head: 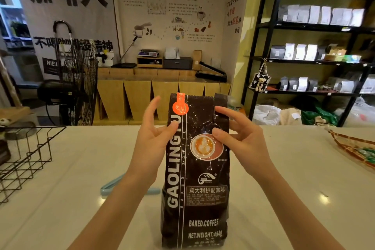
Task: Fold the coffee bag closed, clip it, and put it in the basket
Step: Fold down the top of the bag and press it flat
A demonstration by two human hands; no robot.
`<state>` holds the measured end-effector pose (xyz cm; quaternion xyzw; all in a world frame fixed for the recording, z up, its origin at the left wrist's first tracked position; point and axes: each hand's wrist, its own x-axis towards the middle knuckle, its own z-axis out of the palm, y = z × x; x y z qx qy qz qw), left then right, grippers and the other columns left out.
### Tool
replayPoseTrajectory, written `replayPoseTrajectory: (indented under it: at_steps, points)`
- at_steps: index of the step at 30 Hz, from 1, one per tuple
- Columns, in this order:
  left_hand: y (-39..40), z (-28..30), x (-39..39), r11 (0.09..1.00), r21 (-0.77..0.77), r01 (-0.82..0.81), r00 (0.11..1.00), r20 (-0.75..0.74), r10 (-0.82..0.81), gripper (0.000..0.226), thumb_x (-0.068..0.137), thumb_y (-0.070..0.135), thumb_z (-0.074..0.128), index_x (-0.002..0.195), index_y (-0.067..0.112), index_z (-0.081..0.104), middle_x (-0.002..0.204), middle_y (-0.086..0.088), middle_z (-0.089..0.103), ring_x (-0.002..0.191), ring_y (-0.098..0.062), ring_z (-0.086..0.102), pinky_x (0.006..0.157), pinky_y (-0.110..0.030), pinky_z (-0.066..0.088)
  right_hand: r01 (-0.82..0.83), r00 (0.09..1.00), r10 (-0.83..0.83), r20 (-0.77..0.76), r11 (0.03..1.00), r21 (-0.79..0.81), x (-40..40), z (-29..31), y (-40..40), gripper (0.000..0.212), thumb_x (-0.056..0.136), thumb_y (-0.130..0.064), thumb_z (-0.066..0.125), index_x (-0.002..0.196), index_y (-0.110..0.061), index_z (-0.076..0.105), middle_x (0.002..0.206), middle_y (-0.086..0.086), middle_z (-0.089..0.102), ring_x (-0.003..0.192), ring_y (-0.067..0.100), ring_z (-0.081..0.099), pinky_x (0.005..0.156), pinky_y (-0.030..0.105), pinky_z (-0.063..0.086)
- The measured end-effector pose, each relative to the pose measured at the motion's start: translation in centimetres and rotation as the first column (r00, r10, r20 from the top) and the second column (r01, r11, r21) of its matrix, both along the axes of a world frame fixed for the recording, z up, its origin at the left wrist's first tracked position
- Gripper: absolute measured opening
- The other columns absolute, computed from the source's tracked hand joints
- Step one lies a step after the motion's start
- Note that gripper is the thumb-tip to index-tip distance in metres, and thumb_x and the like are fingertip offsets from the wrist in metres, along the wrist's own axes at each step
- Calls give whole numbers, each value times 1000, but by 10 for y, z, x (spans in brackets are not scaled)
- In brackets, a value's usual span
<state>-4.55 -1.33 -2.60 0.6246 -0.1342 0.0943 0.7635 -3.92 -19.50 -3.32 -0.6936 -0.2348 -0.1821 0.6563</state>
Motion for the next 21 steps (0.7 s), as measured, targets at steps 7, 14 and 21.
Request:
replayPoseTrajectory:
  at_steps: [7,14,21]
  points:
    - [2,3,0,995,96,17,996,82,-25,35,88,7,45,109,32,59,75,18,74,73,1,68,56,-11,50,-56,996,55,-70,998,-18,1,2,-5,37,71,-16,66,106,-29,62,85,-13,76,85,16,72,59,24,58]
    - [10,6,1,953,302,20,998,54,-38,31,78,15,62,108,17,60,73,4,76,69,-11,71,57,-15,53,-55,991,44,-125,995,-85,3,5,-10,37,61,-23,73,97,-22,68,79,-2,77,78,19,73,63,28,59]
    - [9,7,2,953,302,-10,1000,17,5,13,72,20,67,84,16,69,69,3,75,66,-10,70,53,-11,49,19,989,-48,-142,979,-202,0,12,-13,23,59,-38,71,79,-26,72,75,-9,75,79,13,70,75,28,55]
